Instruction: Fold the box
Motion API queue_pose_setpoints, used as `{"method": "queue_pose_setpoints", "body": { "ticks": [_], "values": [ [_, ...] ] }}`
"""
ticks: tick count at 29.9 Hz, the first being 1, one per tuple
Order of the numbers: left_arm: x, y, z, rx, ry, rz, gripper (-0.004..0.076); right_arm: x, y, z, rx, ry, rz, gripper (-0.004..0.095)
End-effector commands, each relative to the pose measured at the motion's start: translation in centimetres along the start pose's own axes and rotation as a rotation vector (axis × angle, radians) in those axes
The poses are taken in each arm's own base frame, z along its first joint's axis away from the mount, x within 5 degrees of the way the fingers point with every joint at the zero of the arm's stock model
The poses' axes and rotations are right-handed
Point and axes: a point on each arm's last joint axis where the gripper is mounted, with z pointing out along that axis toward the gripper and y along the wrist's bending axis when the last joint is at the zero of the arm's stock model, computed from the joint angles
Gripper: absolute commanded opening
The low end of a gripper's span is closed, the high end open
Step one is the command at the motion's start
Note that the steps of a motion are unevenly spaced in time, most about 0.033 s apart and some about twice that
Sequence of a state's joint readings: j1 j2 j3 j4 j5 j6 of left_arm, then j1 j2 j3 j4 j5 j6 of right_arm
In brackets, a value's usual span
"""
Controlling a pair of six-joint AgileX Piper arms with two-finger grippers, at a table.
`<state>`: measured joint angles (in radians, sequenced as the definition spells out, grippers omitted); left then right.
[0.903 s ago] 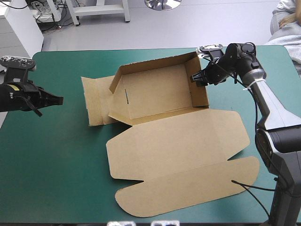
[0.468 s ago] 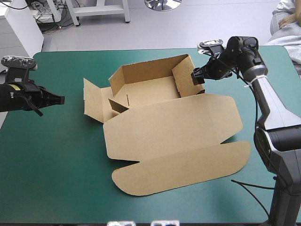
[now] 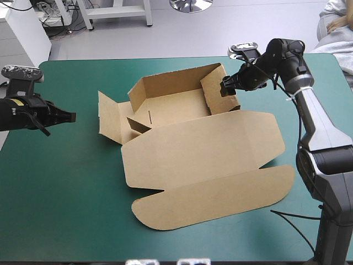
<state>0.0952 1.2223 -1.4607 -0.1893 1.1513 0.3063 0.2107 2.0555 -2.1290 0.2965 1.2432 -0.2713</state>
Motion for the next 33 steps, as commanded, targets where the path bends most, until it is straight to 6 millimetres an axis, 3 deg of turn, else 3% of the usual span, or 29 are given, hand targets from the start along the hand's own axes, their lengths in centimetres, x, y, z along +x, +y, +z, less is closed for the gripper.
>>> {"method": "queue_pose_setpoints", "body": {
  "ticks": [1,5,10,17,20,25,33],
  "values": [
    [-0.8,-0.2,-1.4,-0.006,-0.1,-0.003,0.0006,-0.5,0.1,-0.6,-0.012,-0.036,-0.012,0.0737],
    [-0.8,-0.2,-1.4,-0.002,-0.1,-0.004,0.0006,-1.0,-0.8,2.0,-0.006,-0.053,0.003,0.0593],
    [-0.8,-0.2,-1.4,-0.002,-0.098,-0.004,0.0005,-1.6,-1.0,3.4,-0.024,-0.064,0.01,0.0356],
    [-0.7,-0.3,-1.4,0.001,-0.089,-0.004,0.0005,-0.9,-0.8,4.5,-0.044,0.02,0.018,-0.0014],
    [-0.7,-0.3,-1.4,0.004,-0.094,-0.006,0.0005,-0.8,-0.8,4.4,-0.042,0.032,0.037,-0.0019],
    [-0.7,-0.3,-1.4,0.004,-0.094,-0.006,0.0005,-1.2,-0.1,2.1,-0.046,-0.015,0.022,-0.0019],
    [-0.8,-0.3,-1.4,0.004,-0.102,-0.007,0.0005,-1.5,1.4,-7.1,0.053,-0.172,-0.097,-0.0019]
  ]
}}
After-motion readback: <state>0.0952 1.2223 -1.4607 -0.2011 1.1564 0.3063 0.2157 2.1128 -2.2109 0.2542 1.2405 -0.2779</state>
